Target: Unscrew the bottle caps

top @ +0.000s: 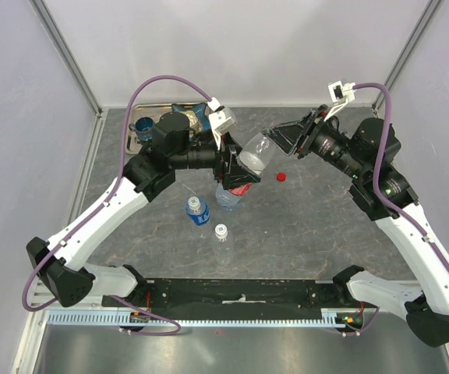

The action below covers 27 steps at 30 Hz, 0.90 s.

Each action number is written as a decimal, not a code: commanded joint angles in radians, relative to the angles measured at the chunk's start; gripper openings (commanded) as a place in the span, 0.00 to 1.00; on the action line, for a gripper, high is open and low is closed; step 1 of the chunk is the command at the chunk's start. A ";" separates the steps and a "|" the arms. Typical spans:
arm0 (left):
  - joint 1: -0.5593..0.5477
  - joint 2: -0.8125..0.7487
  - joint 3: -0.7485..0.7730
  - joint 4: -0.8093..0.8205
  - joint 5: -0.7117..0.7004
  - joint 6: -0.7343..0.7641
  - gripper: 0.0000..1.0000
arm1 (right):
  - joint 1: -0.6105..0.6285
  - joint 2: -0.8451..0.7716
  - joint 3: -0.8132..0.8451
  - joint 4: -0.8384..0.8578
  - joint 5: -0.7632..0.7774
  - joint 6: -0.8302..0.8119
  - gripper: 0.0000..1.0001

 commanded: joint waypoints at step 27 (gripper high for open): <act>-0.001 -0.664 -0.507 0.138 -0.595 -0.127 0.99 | -0.191 0.665 0.262 0.205 1.191 -0.421 0.00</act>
